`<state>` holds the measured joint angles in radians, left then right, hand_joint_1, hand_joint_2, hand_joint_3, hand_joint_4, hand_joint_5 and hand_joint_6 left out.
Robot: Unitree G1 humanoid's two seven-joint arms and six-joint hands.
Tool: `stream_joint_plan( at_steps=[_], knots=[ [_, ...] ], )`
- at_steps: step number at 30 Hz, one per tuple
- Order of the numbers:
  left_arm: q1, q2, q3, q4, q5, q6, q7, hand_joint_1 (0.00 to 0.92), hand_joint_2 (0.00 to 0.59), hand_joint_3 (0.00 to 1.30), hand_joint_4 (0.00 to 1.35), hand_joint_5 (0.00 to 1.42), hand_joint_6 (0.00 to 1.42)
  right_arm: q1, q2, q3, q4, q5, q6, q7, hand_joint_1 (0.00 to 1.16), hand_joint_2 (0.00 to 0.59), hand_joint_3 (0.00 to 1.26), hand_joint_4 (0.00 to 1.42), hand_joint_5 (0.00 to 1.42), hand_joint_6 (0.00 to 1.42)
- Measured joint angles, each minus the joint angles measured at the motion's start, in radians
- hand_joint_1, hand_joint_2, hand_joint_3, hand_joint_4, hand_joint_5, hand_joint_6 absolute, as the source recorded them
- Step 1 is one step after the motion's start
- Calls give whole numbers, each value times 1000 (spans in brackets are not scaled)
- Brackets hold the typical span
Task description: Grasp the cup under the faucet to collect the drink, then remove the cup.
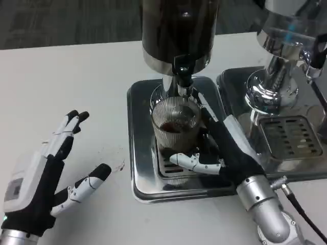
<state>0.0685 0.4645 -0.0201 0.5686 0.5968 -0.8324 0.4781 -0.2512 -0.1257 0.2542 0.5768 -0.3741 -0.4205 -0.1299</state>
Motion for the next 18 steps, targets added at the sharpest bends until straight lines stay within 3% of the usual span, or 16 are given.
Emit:
stream_joint_plan(
  at_steps=[9,18],
  knots=[
    [0,0,0,0,-1,1,0,0,165,115,0,175,121,1,12,-4,6,9,7,-16,750,157,76,174,142,340],
    [6,0,1,-3,-4,2,0,0,165,117,0,176,121,-17,41,-14,38,18,9,-35,812,170,292,305,237,398]
  ],
)
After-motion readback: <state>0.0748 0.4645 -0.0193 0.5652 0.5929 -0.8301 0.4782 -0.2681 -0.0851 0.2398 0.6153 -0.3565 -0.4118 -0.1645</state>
